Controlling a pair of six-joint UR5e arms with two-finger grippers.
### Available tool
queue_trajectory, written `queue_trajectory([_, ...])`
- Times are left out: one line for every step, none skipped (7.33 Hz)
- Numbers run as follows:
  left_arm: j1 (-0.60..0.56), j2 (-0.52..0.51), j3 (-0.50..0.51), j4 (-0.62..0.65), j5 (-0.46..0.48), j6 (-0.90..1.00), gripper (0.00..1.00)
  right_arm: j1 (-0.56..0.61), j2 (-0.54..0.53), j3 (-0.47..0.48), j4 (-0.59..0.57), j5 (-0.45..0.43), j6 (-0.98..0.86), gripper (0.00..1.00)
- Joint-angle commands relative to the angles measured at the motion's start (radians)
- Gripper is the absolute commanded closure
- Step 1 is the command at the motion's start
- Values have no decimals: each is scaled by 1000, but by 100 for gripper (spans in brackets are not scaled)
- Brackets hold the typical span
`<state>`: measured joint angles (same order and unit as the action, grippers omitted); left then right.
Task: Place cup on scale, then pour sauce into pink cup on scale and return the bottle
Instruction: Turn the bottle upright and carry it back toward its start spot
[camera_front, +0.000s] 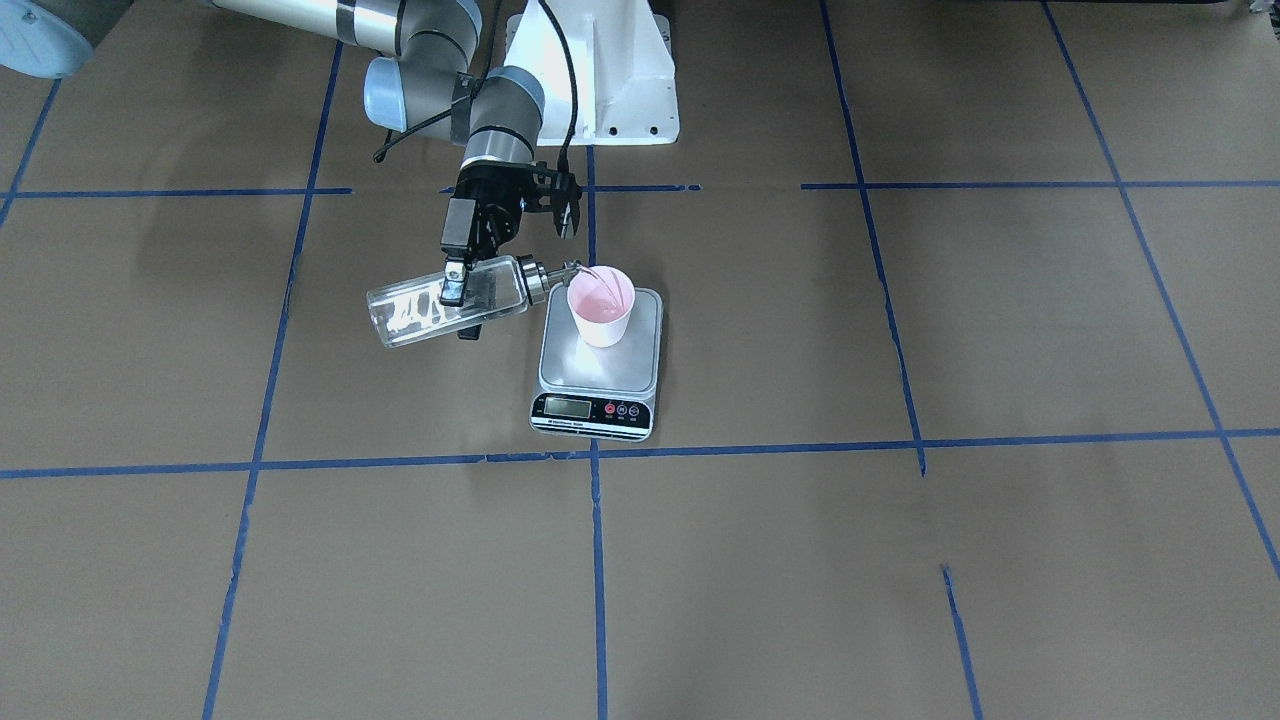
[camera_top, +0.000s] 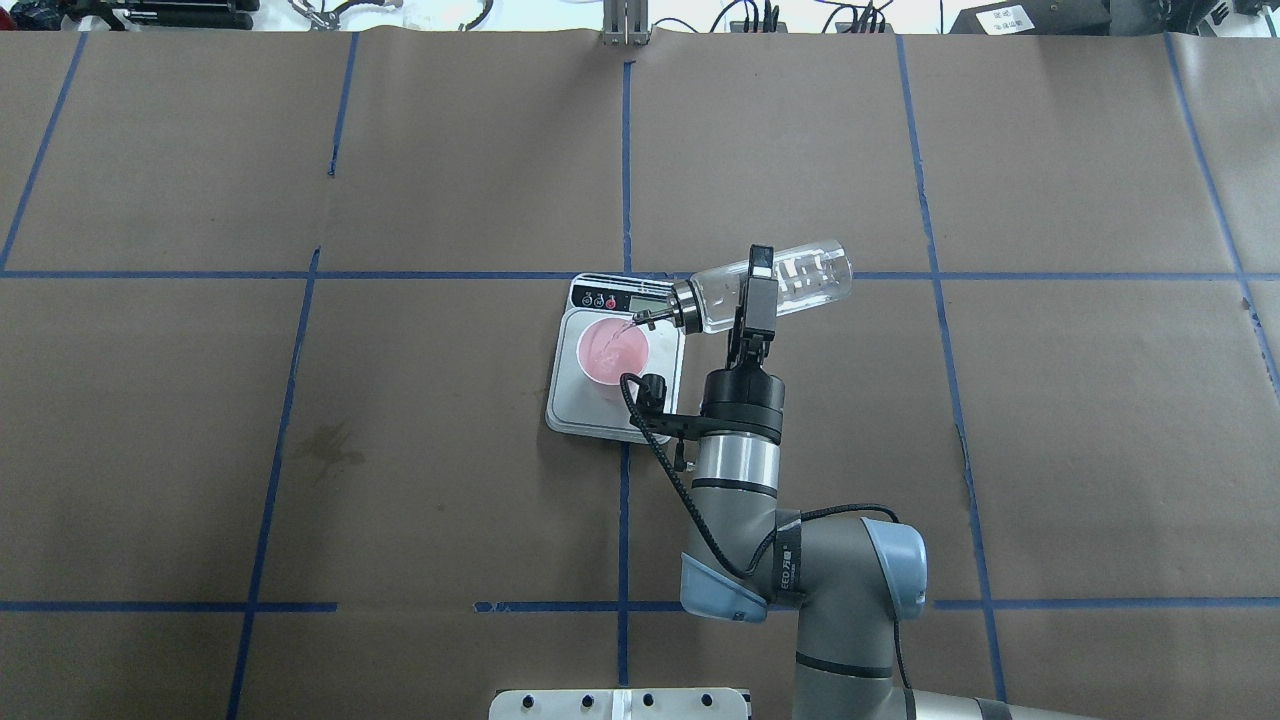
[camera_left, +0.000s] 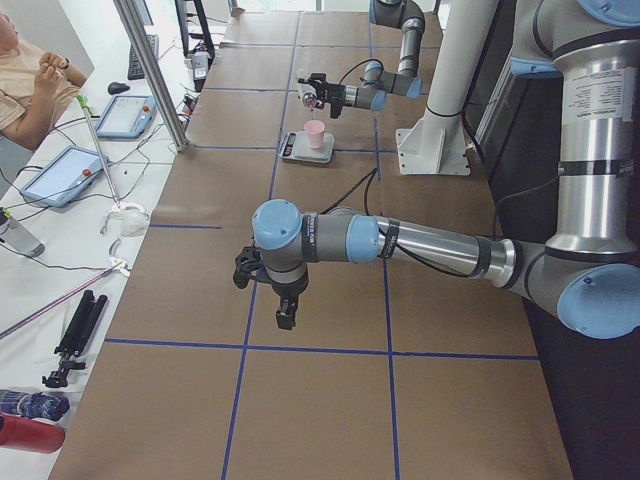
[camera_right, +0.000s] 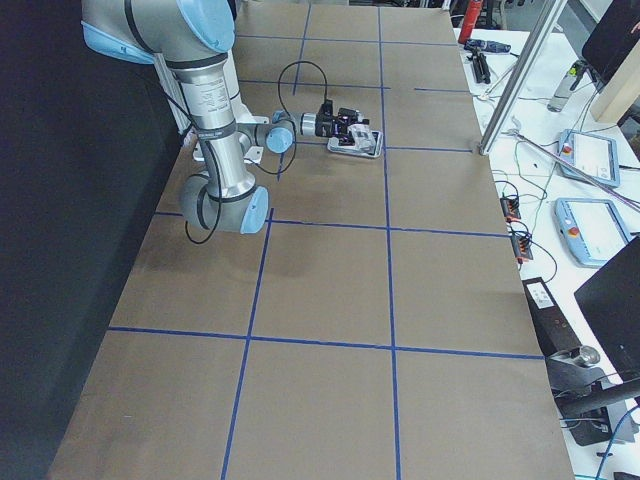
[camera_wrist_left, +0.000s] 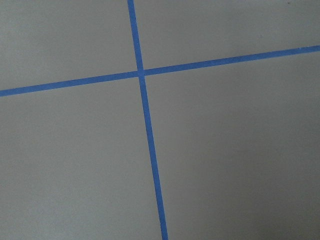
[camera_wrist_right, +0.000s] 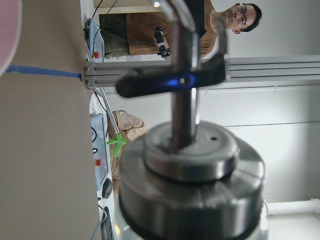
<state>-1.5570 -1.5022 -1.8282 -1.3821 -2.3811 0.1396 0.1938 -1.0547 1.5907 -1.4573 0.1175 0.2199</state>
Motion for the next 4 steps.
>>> queue_trajectory([2,-1,-2,0,-1,0,0,0,-2,0,157,83,39,100])
queue_trajectory([0,-1,-2,0,-1,0,0,1,-1,3,214,131,140,100])
queue_trajectory([0,-1,-2,-2,-1,0,0,3,-1,11,265,189,236,100])
queue_trajectory([0,-1,-3,-2,-1,0,0,6,-1,12,358,253,347,100])
